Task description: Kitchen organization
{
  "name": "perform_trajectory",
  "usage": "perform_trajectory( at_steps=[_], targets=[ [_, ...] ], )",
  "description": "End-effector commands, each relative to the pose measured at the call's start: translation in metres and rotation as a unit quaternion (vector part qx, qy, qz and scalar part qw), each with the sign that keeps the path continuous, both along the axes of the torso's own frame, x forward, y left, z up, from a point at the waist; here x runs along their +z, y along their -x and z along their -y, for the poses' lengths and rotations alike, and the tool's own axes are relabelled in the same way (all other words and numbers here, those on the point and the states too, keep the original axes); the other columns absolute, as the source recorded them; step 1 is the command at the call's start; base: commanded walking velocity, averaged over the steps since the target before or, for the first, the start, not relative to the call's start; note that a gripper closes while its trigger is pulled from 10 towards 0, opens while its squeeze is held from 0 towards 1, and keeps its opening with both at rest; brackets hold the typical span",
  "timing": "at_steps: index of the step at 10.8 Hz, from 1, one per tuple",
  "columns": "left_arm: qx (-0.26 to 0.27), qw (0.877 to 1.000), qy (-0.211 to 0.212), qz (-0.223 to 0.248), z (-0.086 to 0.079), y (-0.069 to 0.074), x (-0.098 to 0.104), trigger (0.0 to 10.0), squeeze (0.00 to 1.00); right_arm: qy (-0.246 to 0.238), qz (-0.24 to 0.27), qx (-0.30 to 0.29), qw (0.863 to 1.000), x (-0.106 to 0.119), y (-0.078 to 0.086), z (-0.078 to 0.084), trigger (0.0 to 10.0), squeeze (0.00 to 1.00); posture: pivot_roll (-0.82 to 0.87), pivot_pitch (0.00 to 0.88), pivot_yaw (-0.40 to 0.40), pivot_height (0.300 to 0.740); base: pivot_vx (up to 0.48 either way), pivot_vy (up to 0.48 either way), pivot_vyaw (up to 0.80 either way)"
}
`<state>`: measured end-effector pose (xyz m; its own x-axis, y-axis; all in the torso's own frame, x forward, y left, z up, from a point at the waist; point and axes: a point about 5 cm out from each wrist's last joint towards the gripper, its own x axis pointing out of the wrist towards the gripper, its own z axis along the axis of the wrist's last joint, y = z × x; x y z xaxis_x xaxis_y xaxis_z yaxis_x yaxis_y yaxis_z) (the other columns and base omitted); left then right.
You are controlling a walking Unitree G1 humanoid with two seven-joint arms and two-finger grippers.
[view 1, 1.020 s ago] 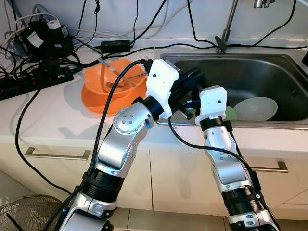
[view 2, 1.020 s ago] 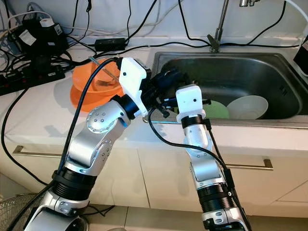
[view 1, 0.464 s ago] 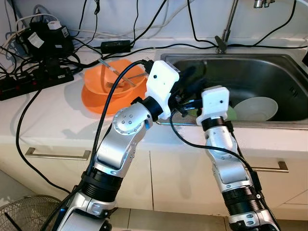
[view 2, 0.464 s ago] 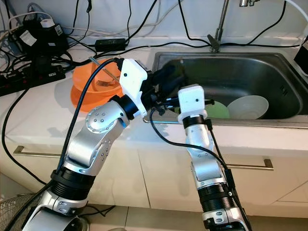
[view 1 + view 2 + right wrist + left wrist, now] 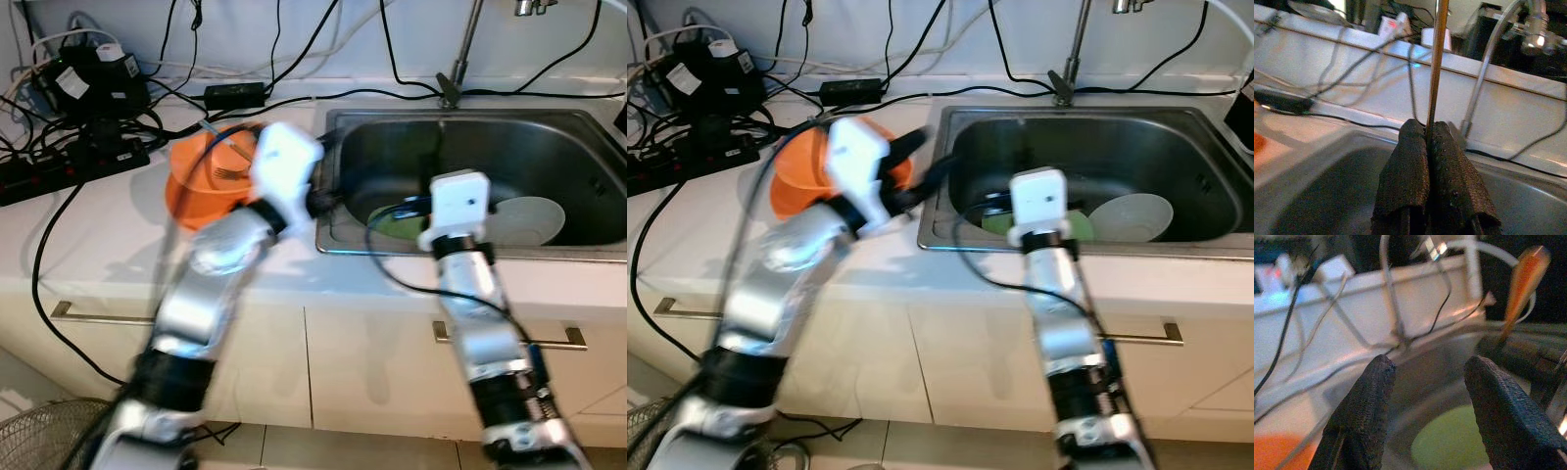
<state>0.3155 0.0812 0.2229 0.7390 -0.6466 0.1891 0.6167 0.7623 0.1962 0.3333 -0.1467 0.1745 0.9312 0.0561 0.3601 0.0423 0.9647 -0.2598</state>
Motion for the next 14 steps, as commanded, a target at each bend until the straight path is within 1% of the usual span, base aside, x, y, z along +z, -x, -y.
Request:
perform_trajectory(
  at_steps=[1,2,3,4,5,6,7,8,9,11,12,14],
  targets=[
    [0.006,1.000,-0.007,-0.002,-0.005,0.001,0.001,10.0,0.00,-0.009,0.013,-0.003,1.000,0.007,-0.004,0.002,0.0,0.00,0.05,0.000,0.076,0.740,0.000,0.000,0.00],
    [0.004,1.000,-0.020,-0.023,-0.007,0.003,-0.009,10.0,0.00,0.000,0.003,-0.021,1.000,0.005,-0.008,0.010,0.0,0.00,0.06,0.000,0.075,0.740,0.000,0.000,0.00],
    [0.002,0.999,-0.035,-0.036,-0.007,0.005,-0.018,10.0,0.00,0.000,0.003,-0.024,1.000,0.006,-0.010,0.012,10.0,0.00,0.06,0.000,0.074,0.740,0.000,0.000,0.00],
    [-0.019,0.996,-0.054,-0.075,-0.002,0.012,-0.040,10.0,0.00,0.001,0.003,-0.024,1.000,0.009,-0.015,0.016,10.0,0.00,0.06,0.000,0.073,0.740,0.000,0.000,0.00],
    [-0.037,0.992,-0.065,-0.098,0.004,0.016,-0.054,10.0,0.00,-0.003,-0.002,-0.021,1.000,0.010,-0.018,0.017,10.0,0.00,0.06,0.000,0.069,0.740,0.000,0.000,0.00],
    [-0.045,0.988,-0.073,-0.132,0.008,0.019,-0.070,10.0,0.00,-0.018,-0.014,-0.018,1.000,0.008,-0.025,0.019,10.0,0.00,0.06,0.000,0.067,0.740,0.000,0.000,0.00],
    [-0.046,0.987,-0.072,-0.135,0.009,0.019,-0.073,10.0,0.00,-0.020,-0.017,-0.019,0.999,0.007,-0.026,0.020,10.0,0.00,0.06,0.000,0.067,0.740,0.000,0.000,0.00],
    [-0.046,0.986,-0.072,-0.142,0.011,0.019,-0.078,10.0,0.00,-0.042,-0.035,-0.021,0.998,0.004,-0.032,0.022,10.0,0.00,0.06,0.000,0.066,0.740,0.000,0.000,0.00],
    [-0.046,0.986,-0.072,-0.143,0.012,0.020,-0.078,10.0,0.00,-0.046,-0.042,-0.016,0.998,0.003,-0.035,0.020,10.0,0.00,0.06,0.000,0.066,0.740,0.000,0.000,0.00],
    [-0.048,0.985,-0.082,-0.145,0.013,0.019,-0.080,10.0,0.00,-0.056,-0.062,-0.003,0.997,-0.002,-0.042,0.013,10.0,0.00,0.06,0.000,0.068,0.740,0.000,0.000,0.00],
    [-0.050,0.984,-0.087,-0.150,0.014,0.019,-0.081,10.0,0.00,-0.054,-0.069,0.011,0.996,-0.004,-0.045,0.006,10.0,0.00,0.06,0.000,0.073,0.740,0.000,0.000,0.00],
    [-0.051,0.981,-0.102,-0.158,0.012,0.019,-0.084,10.0,0.00,-0.058,-0.082,0.022,0.995,-0.008,-0.049,-0.002,10.0,0.00,0.07,0.000,0.075,0.740,0.000,0.000,0.00]
  ],
)
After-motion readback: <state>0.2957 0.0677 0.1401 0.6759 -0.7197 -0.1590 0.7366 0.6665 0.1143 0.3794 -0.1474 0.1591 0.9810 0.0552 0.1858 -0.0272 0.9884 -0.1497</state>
